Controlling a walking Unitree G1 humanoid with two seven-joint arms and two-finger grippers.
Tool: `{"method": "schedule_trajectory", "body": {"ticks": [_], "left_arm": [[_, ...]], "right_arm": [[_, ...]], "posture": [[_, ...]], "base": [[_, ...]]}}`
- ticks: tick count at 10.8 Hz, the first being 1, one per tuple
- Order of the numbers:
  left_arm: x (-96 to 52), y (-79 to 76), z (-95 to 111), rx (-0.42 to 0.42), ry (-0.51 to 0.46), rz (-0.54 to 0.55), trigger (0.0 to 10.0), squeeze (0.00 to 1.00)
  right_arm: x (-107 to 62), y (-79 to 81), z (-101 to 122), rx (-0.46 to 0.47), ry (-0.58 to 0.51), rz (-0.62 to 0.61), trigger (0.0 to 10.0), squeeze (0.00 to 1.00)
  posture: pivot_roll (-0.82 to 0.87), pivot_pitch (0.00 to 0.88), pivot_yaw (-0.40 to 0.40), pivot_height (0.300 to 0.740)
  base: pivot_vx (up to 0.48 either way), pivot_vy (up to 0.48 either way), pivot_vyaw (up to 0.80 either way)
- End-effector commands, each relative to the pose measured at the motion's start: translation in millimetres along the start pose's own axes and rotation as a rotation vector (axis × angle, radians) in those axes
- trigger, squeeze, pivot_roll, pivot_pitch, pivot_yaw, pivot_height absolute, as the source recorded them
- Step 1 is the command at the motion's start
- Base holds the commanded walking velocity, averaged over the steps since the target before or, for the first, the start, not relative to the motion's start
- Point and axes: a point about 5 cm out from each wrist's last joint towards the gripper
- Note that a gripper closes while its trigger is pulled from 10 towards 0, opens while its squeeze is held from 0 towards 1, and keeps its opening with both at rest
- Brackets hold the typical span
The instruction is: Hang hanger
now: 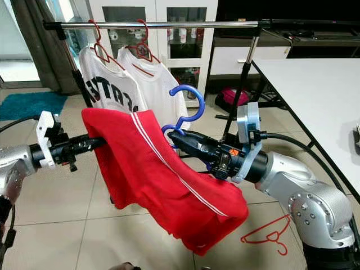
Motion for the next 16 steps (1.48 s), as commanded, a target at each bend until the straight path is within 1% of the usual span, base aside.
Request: {"method": "schedule_trajectory", "body": {"ticks": [1, 2, 3, 4, 5, 6, 7, 8, 9, 10, 11, 12, 13, 14, 15, 16], "left_arm": [[1.4, 2.7, 3, 0.015, -0.006, 0.014, 0.0, 0.0], [2.7, 5.5, 3, 0.014, -0.021, 0.054, 0.0, 0.0], [3.2, 9.7, 5, 0.016, -0.053, 0.127, 0.0, 0.0], [2.8, 14.6, 7, -0.002, -0.121, 0.236, 0.0, 0.0], [1.4, 15.3, 7, -0.024, -0.168, 0.291, 0.0, 0.0], [-3.8, 11.9, -1, -0.054, -0.211, 0.361, 0.0, 0.0], [-9.1, 6.2, -12, -0.068, -0.214, 0.422, 0.0, 0.0], [-15.9, 1.2, -23, -0.079, -0.206, 0.509, 0.0, 0.0], [-24.2, 0.9, -32, -0.088, -0.183, 0.613, 0.0, 0.0], [-35.3, 1.7, -42, -0.103, -0.139, 0.749, 0.0, 0.0], [-42.6, 1.3, -50, -0.12, -0.1, 0.847, 0.0, 0.0], [-43.1, -4.3, -58, -0.123, -0.056, 0.881, 0.0, 0.0], [-33.0, -17.2, -67, -0.122, -0.011, 0.853, 0.0, 0.0], [-27.1, -23.5, -71, -0.116, 0.018, 0.822, 0.0, 0.0], [-21.8, -26.7, -70, -0.071, 0.05, 0.793, 0.0, 0.0], [-19.2, -26.1, -59, -0.073, -0.014, 0.738, 10.0, 0.0]], "right_arm": [[3.9, 7.5, 8, -0.04, -0.026, 0.047, 0.0, 0.0], [3.9, 7.6, 8, -0.038, -0.03, 0.046, 0.0, 0.0], [3.8, 7.8, 8, -0.037, -0.033, 0.045, 0.0, 0.0], [3.8, 6.8, 9, -0.038, -0.044, 0.035, 0.0, 0.0], [3.6, 5.2, 10, -0.042, -0.064, 0.017, 0.0, 0.0], [2.8, 1.5, 14, -0.045, -0.111, -0.021, 0.0, 0.0], [1.1, -1.9, 16, -0.047, -0.132, -0.057, 0.0, 0.0], [-0.8, -4.8, 16, -0.045, -0.144, -0.09, 0.0, 0.0], [-2.0, -7.2, 17, -0.043, -0.156, -0.112, 0.0, 0.0], [-3.9, -10.9, 18, -0.044, -0.164, -0.146, 0.0, 0.0], [-5.6, -15.4, 19, -0.046, -0.169, -0.182, 0.0, 0.0], [-6.4, -18.1, 20, -0.048, -0.173, -0.202, 0.0, 0.0], [-6.0, -19.8, 21, -0.047, -0.176, -0.213, 0.0, 0.0], [-5.5, -20.2, 21, -0.046, -0.177, -0.217, 0.0, 0.0], [-4.8, -21.0, 20, -0.045, -0.17, -0.227, 0.0, 0.0], [-4.3, -21.3, 19, -0.043, -0.158, -0.233, 0.0, 0.0]], "posture": [[-0.21, 0.0, 0.042, 0.71], [-0.21, 0.0, 0.042, 0.71], [-0.2, 0.0, 0.045, 0.71], [-0.2, 0.0, 0.045, 0.71], [-0.2, 0.0, 0.055, 0.71], [-0.2, 0.0, 0.06, 0.71], [-0.21, 0.0, 0.063, 0.71], [-0.2, 0.0, 0.06, 0.71], [-0.2, 0.0, 0.057, 0.71], [-0.19, 0.0, 0.053, 0.71], [-0.19, 0.0, 0.051, 0.71], [-0.19, 0.0, 0.051, 0.71], [-0.19, 0.0, 0.052, 0.71], [-0.2, 0.0, 0.052, 0.71], [-0.2, 0.0, 0.045, 0.71], [-0.2, 0.0, 0.045, 0.71]], "base": [[0.0, 0.0, 0.0], [0.0, 0.0, 0.0], [0.0, 0.0, 0.0], [0.0, 0.0, 0.0], [0.0, 0.0, 0.0], [0.0, 0.0, 0.0], [0.0, 0.0, 0.0], [0.0, 0.0, 0.0], [0.0, 0.0, 0.0], [0.0, 0.0, 0.0], [0.0, 0.0, 0.0], [0.0, 0.0, 0.0], [0.0, 0.0, 0.0], [0.0, 0.0, 0.0], [0.0, 0.0, 0.0], [0.0, 0.0, 0.0]]}}
Point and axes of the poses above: a point about 5 cm out from each wrist's last joint towards the gripper, its own x axis pointing out of the wrist towards the gripper, its own z axis along the axis of the wrist's last joint, y = z × x, and after that the axes turned 6 degrees about x, right-handed
